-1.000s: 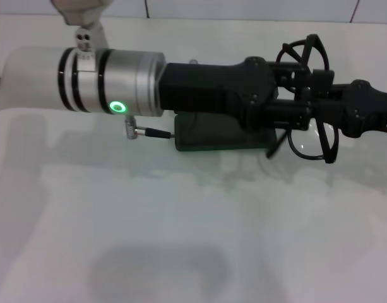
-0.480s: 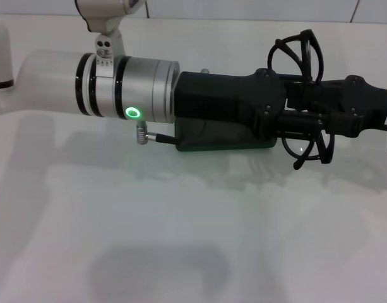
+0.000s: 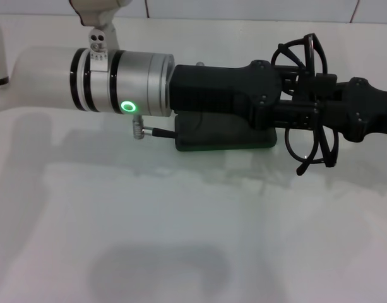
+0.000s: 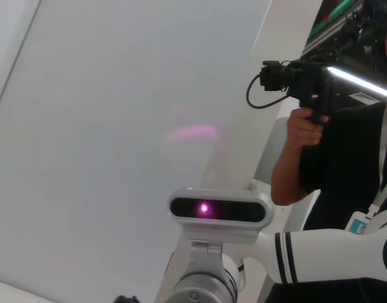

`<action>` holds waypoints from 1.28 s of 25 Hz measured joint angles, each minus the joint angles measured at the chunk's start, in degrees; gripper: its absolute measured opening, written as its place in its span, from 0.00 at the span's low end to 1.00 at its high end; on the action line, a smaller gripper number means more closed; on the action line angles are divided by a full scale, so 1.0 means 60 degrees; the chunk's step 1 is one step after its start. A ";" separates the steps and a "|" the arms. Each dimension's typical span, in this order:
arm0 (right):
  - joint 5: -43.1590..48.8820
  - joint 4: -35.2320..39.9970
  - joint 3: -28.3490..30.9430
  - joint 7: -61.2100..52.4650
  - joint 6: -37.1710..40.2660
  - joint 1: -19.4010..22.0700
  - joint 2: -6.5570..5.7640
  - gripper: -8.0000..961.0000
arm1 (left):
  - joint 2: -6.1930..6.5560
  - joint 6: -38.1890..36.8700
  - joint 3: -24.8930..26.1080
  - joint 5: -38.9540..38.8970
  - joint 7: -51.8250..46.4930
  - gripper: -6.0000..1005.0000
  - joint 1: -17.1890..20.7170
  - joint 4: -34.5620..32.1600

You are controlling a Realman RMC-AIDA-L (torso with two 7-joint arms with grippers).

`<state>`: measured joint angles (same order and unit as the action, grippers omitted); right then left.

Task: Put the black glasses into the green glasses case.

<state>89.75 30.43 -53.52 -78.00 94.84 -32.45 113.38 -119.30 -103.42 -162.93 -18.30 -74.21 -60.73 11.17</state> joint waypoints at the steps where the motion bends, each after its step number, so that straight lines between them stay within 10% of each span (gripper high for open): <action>1: 0.0000 0.0000 -0.0001 0.0010 0.0030 -0.0007 0.0001 0.12 | -0.0011 0.0018 -0.0001 0.0001 0.0010 0.64 -0.0023 0.0009; 14: 0.0028 -0.0029 0.0089 0.0774 -0.0030 0.0098 -0.0027 0.12 | 0.0023 -0.0111 -0.0002 -0.0059 0.0120 0.64 0.0059 0.0014; 20: 0.0168 0.0426 -0.0007 0.2720 -0.0512 0.0347 0.0182 0.12 | 0.0447 -0.0669 0.0009 -0.1367 0.0391 0.64 0.0997 0.0353; 22: 0.0435 0.2022 -0.0649 0.3272 -0.1172 0.0857 0.0437 0.12 | 0.0494 -0.0525 0.0018 -0.2466 0.0242 0.64 0.1511 0.0932; 32: 0.2018 0.7214 -0.5933 0.1725 -0.6236 0.2435 0.0457 0.12 | 0.0775 0.0200 0.0005 -0.4446 -0.0208 0.64 0.2939 0.1857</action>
<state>101.86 73.72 -89.12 -67.65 57.42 -17.84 116.12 -114.65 -102.22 -162.90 -44.97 -75.46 -43.10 22.31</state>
